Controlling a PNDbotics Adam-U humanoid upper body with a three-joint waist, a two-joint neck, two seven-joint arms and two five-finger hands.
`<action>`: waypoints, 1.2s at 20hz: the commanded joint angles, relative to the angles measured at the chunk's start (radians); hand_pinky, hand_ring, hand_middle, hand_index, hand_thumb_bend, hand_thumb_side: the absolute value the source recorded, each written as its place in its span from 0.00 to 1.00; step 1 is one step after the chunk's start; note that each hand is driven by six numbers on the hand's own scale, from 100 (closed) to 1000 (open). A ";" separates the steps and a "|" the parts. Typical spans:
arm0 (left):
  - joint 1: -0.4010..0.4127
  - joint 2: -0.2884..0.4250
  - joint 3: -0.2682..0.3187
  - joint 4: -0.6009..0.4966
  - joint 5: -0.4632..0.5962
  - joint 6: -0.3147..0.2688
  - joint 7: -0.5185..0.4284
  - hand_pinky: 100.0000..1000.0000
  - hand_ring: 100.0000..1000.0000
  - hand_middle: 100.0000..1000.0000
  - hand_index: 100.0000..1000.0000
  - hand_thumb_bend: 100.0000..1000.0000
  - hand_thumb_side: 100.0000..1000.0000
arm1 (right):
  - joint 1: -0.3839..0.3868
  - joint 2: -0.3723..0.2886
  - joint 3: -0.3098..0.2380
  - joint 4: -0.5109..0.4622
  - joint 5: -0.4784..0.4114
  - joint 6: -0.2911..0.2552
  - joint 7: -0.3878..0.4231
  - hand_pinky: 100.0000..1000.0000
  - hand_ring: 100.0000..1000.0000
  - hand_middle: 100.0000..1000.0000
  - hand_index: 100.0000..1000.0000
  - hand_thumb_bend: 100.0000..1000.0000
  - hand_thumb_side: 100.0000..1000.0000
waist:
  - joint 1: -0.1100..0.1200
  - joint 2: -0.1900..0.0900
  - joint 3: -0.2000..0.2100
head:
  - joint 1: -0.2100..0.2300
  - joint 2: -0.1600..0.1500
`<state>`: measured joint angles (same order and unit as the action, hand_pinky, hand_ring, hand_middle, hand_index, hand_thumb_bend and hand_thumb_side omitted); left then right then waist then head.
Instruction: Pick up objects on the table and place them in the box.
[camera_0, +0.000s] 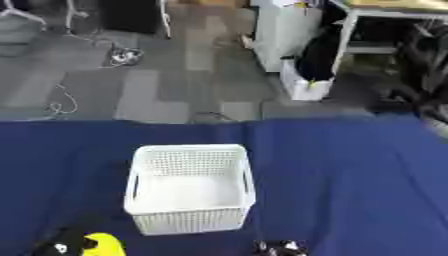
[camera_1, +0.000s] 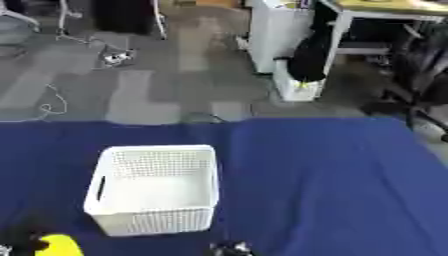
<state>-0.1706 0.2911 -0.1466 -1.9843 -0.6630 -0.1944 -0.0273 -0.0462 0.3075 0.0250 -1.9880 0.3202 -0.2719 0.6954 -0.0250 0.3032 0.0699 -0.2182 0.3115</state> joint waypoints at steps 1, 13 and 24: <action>-0.021 0.040 0.010 -0.016 -0.024 0.014 -0.014 0.64 0.71 0.80 1.00 0.03 0.87 | -0.003 -0.005 -0.002 -0.012 0.001 0.005 -0.002 0.22 0.36 0.38 0.56 0.00 0.86 | 0.005 -0.024 0.005 | 0.006 -0.006; -0.088 0.165 0.008 -0.016 -0.076 0.067 -0.016 0.68 0.70 0.77 0.96 0.03 0.90 | -0.008 -0.011 -0.008 -0.012 0.005 0.031 0.000 0.22 0.36 0.38 0.56 0.00 0.88 | 0.014 -0.031 0.019 | 0.096 0.199; -0.102 0.186 -0.005 -0.016 -0.099 0.079 -0.011 0.68 0.69 0.76 0.94 0.04 0.90 | -0.018 -0.011 -0.008 -0.012 0.009 0.038 0.003 0.22 0.36 0.38 0.56 0.00 0.88 | 0.019 -0.022 0.007 | 0.100 0.246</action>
<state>-0.2588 0.4501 -0.1533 -1.9844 -0.7573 -0.1166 -0.0471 -0.0557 0.2947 0.0138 -1.9880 0.3278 -0.2360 0.6970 -0.0119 0.2941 0.0758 -0.1143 0.5600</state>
